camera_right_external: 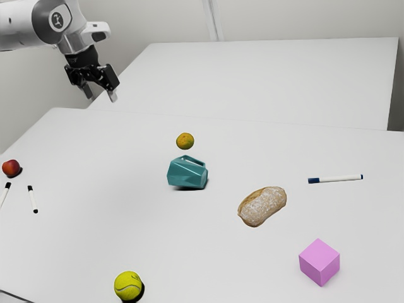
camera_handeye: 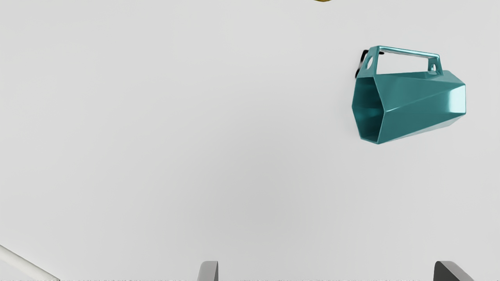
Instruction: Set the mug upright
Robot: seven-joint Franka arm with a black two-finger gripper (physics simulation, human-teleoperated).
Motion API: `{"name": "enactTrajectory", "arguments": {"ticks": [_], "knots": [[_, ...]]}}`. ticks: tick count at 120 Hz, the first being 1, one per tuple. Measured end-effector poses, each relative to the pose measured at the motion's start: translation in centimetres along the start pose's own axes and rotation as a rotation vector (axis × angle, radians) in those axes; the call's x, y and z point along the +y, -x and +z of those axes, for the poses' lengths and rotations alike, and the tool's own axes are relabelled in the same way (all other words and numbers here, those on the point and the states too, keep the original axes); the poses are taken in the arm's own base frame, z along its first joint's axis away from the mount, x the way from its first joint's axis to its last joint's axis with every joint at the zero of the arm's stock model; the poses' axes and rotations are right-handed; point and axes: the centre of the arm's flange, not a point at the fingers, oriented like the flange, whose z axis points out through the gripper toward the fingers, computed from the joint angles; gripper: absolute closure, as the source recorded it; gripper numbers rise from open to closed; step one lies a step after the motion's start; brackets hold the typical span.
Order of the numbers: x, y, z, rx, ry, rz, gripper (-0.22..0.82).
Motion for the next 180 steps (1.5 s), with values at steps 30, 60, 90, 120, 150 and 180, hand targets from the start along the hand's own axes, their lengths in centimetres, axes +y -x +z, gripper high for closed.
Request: {"name": "enactTrajectory", "arguments": {"ticks": [30, 60, 90, 120, 150, 180], "knots": [[0.2, 0.2, 1.1, -0.024, 0.028, -0.003, 0.0], [-1.5, 1.5, 6.9, -0.057, 0.351, -0.082, 0.0], [-1.0, 1.1, 15.6, -0.065, 0.593, -0.119, 0.0], [-1.6, -1.4, 23.1, -0.031, 0.721, -0.133, 0.0], [0.4, -2.7, 28.2, -0.006, 0.852, -0.125, 0.0], [2.4, -2.9, 31.1, 0.016, 0.989, -0.13, 0.0]]}}
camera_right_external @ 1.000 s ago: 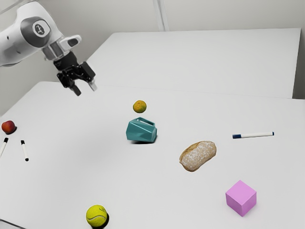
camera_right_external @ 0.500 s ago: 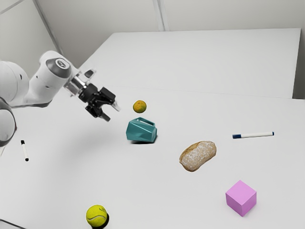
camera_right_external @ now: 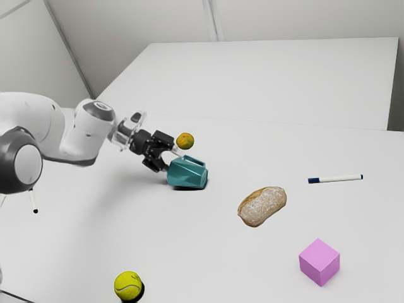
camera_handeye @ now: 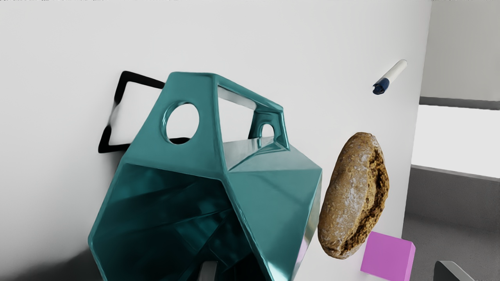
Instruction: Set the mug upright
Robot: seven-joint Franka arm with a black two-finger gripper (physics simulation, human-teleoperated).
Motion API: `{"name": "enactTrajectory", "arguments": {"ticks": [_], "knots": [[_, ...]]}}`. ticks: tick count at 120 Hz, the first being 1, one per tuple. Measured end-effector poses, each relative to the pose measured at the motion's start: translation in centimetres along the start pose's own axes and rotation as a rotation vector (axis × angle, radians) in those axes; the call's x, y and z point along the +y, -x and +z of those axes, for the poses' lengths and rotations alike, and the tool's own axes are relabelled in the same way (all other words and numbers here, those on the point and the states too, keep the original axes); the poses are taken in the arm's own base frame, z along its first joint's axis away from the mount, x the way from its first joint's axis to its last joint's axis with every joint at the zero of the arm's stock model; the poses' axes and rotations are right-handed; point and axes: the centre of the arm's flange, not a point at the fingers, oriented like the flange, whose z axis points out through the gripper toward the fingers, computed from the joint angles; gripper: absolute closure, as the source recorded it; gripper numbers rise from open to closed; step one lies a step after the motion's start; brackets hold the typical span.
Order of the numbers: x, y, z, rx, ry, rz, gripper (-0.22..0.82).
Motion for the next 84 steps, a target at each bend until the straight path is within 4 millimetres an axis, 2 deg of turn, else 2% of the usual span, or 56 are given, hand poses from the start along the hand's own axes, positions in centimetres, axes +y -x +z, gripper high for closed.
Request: {"name": "enactTrajectory", "arguments": {"ticks": [4, 24, 36, 50, 68, 84], "knots": [[-0.1, 0.0, 0.1, 0.002, 0.015, 0.002, 0.02], [-0.2, 0.0, 0.6, 0.006, 0.059, 0.031, 0.46], [0.0, -0.1, 0.6, 0.009, 0.072, 0.051, 0.6], [0.2, -0.1, 0.6, 0.01, 0.078, 0.078, 0.69], [0.7, -0.2, 0.3, 0.015, 0.08, 0.111, 0.75], [2.7, 0.0, -1.4, 0.023, 0.055, 0.169, 0.77]]}}
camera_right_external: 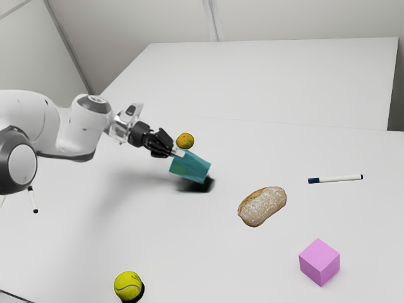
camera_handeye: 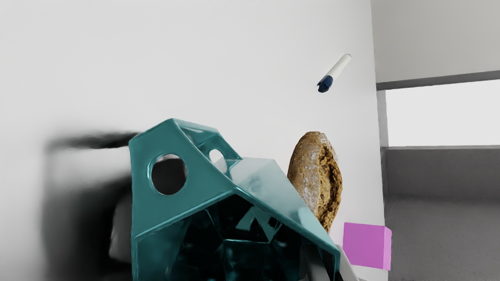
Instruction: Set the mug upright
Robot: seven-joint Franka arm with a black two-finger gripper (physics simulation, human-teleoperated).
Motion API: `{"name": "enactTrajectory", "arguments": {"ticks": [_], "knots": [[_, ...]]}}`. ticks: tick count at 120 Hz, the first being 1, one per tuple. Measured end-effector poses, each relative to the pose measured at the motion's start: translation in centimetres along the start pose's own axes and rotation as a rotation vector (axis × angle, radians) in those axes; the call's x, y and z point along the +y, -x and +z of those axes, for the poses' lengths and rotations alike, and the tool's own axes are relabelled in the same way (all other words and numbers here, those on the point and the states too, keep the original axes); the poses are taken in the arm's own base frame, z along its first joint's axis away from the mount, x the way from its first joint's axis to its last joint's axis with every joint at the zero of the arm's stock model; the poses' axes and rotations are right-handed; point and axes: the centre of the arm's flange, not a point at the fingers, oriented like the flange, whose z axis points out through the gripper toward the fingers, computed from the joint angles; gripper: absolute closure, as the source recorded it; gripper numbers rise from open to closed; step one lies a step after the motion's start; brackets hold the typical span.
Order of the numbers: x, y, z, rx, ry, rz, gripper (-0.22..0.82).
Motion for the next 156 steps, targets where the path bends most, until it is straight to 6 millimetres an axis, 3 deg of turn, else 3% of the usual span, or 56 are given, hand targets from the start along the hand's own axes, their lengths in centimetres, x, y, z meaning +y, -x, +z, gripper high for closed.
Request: {"name": "enactTrajectory", "arguments": {"ticks": [35, 60, 70, 89, 124, 128, 156], "knots": [[4.1, 0.7, -4.4, -0.191, -0.353, 0.14, 0.78], [9.2, 0.4, -4.0, -0.321, -0.655, 0.271, 0.79], [8.7, 0.8, -3.8, -0.341, -0.754, 0.28, 0.79], [7.5, 3.2, -2.4, -0.319, -0.855, 0.284, 0.79], [6.1, 4.0, -0.2, -0.262, -0.942, 0.3, 0.78], [6.0, 4.1, -0.1, -0.256, -0.945, 0.296, 0.75], [7.1, 3.8, 0.1, -0.205, -0.953, 0.286, 0.29]]}}
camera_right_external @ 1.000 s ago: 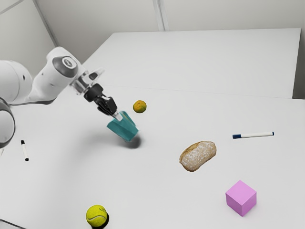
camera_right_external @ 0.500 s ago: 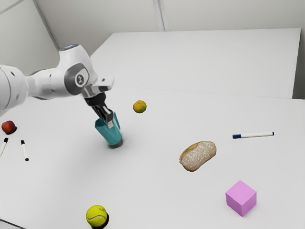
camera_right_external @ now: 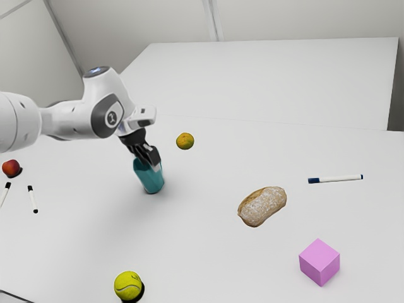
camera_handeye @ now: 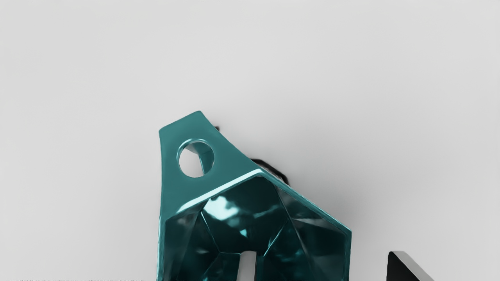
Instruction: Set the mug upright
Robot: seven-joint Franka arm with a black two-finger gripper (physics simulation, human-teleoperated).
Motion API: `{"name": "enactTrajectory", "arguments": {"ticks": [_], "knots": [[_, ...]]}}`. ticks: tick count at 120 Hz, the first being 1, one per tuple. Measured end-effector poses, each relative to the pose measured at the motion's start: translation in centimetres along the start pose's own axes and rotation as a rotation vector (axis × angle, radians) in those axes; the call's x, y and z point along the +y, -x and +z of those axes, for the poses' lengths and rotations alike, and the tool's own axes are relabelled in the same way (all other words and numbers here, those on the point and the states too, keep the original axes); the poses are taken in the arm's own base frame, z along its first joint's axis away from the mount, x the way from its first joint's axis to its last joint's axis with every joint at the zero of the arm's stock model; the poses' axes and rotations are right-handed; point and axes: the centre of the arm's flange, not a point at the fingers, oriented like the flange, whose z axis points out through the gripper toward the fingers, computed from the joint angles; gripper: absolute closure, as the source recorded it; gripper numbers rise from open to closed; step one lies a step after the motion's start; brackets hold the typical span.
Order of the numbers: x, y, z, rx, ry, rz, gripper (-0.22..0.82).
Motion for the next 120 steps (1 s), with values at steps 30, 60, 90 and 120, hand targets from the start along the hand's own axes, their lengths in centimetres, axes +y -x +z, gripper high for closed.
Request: {"name": "enactTrajectory", "arguments": {"ticks": [30, 60, 90, 120], "knots": [[-0.6, -3.9, -12.2, 0.122, -0.046, -0.008, 0.09], [-1.5, -5.6, -22.7, 0.128, -0.076, -0.026, 0.03], [-0.4, -4.6, -25.3, 0.032, -0.064, -0.052, 0.01], [-0.3, -3.9, -24.4, -0.026, -0.036, -0.087, 0.0]]}}
